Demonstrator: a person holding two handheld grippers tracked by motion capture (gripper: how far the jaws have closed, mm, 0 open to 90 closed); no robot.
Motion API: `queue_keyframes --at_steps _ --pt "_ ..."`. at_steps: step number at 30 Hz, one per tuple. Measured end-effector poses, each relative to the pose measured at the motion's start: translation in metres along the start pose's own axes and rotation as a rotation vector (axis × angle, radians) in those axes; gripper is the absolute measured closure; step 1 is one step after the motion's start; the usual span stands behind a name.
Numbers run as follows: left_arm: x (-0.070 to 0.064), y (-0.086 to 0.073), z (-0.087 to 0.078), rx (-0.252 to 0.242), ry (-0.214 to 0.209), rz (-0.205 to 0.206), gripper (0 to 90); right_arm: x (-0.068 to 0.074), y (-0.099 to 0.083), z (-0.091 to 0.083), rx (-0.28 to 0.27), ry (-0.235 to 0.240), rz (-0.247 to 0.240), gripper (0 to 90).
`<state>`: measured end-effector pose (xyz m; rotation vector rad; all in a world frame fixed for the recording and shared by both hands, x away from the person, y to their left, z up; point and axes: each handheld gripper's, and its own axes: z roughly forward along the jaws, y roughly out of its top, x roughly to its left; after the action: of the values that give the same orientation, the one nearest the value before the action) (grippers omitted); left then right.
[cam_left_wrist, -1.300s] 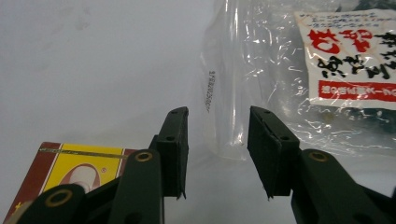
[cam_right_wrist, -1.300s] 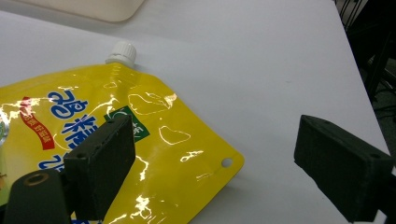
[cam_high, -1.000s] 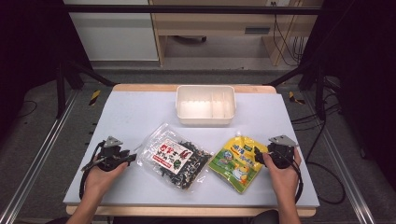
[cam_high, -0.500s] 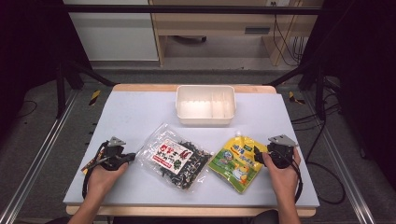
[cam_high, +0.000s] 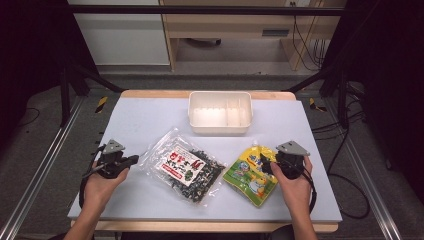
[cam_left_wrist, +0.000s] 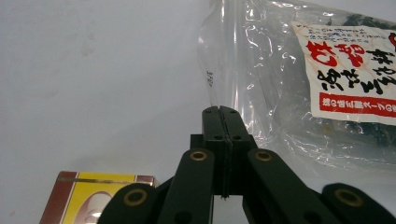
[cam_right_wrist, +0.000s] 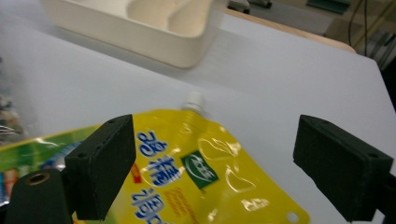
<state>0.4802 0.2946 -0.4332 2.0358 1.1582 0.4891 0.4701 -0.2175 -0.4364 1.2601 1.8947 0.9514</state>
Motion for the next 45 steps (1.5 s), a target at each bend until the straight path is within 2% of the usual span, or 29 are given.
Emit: queue_keyframes --at_steps 7,10,14,17,20,25,27,29,31,36,39,41,45 --pt "0.003 0.016 -0.005 -0.026 -0.018 0.008 89.9 0.032 0.03 0.004 -0.033 0.134 -0.082 14.3" --pt "0.002 0.032 -0.013 -0.053 -0.036 0.015 89.9 0.044 0.045 0.007 -0.04 0.209 -0.11 14.8" --pt "-0.003 0.051 -0.022 -0.081 -0.046 0.041 89.9 0.055 0.067 0.011 -0.044 0.301 -0.145 15.2" --pt "-0.006 0.065 -0.027 -0.095 -0.046 0.073 90.0 0.063 0.086 0.013 -0.046 0.347 -0.172 15.4" --pt "-0.012 0.081 -0.03 -0.107 -0.064 0.096 90.0 0.068 0.107 0.015 -0.053 0.394 -0.198 16.5" --pt "-0.024 0.111 -0.033 -0.124 -0.087 0.155 89.9 0.066 0.139 0.019 -0.03 0.405 -0.265 16.3" --pt "-0.029 0.123 -0.033 -0.123 -0.091 0.18 89.9 0.064 0.148 0.02 -0.02 0.431 -0.277 16.3" --pt "-0.034 0.134 -0.031 -0.123 -0.094 0.202 89.9 0.062 0.156 0.019 -0.016 0.434 -0.308 17.0" --pt "-0.038 0.144 -0.03 -0.125 -0.097 0.212 90.0 0.06 0.162 0.019 -0.013 0.436 -0.335 18.9" --pt "-0.051 0.171 -0.032 -0.144 -0.143 0.241 89.9 0.054 0.177 0.016 -0.011 0.443 -0.399 24.3" --pt "-0.06 0.18 -0.032 -0.149 -0.148 0.261 90.0 0.049 0.185 0.015 -0.014 0.455 -0.418 24.4" --pt "-0.065 0.185 -0.032 -0.144 -0.151 0.283 89.9 0.046 0.189 0.015 -0.019 0.473 -0.414 24.7" --pt "-0.076 0.192 -0.034 -0.16 -0.158 0.3 89.9 0.042 0.194 0.018 -0.017 0.489 -0.434 24.7"
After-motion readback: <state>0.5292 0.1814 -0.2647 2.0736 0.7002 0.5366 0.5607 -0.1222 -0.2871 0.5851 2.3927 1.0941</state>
